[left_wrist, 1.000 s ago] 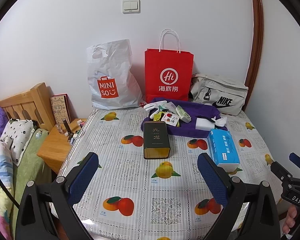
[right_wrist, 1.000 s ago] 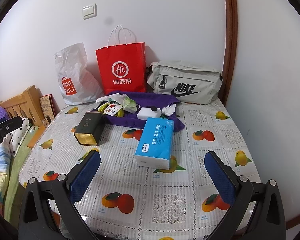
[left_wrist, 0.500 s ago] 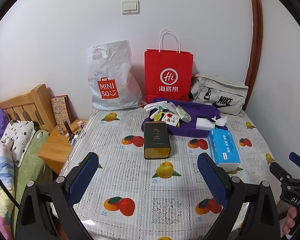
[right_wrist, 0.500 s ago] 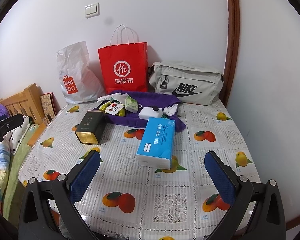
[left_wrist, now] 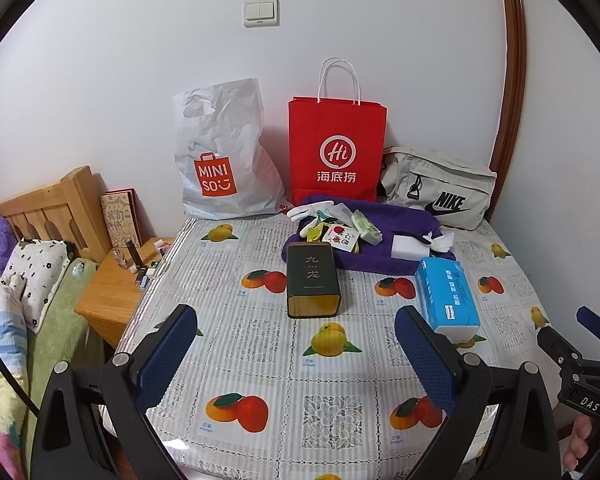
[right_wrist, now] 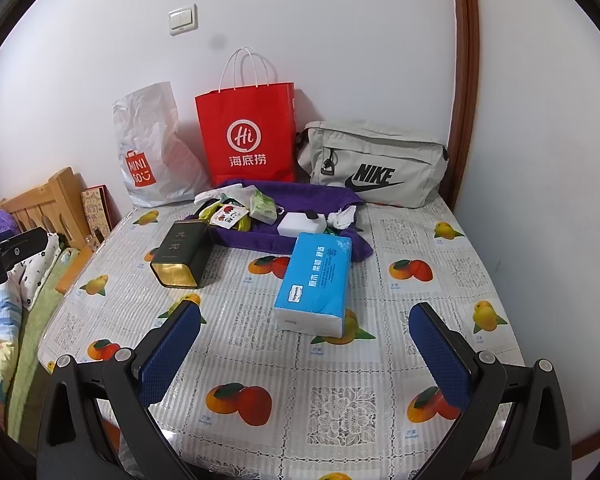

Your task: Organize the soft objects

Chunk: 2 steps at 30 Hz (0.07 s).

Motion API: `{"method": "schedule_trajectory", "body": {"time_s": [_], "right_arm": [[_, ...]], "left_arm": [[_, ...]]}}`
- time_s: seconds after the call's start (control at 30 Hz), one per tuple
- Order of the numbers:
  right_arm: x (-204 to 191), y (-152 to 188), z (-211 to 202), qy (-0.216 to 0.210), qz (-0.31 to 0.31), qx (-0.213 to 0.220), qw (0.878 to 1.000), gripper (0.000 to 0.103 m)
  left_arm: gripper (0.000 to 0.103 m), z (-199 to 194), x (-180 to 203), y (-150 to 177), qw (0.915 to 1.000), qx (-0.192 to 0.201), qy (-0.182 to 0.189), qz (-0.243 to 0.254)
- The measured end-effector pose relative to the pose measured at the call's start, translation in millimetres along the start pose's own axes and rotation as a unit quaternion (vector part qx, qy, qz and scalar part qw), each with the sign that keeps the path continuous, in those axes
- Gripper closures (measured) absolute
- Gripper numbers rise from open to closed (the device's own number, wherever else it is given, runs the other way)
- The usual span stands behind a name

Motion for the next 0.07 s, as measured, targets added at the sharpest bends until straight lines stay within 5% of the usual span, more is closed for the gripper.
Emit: {"method": "schedule_trajectory", "body": {"time_s": [0.07], "right_arm": [[-0.9,0.5,1.4,0.000,0.000,-0.002,1.000,0.001]], "left_arm": [[0.003,0.8,0.6,0.1,1.0000,0.001,0.000,0.001]]}}
Point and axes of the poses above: each gripper's, at about its wrist camera, not at the fingertips, and z roughly the way its jaws point, x to its right, y to its underside, the point moved 7 cm from there along z, roughly the way its jaws point, and after that the axes turned 12 degrees about -y, right-handed, at the moved point
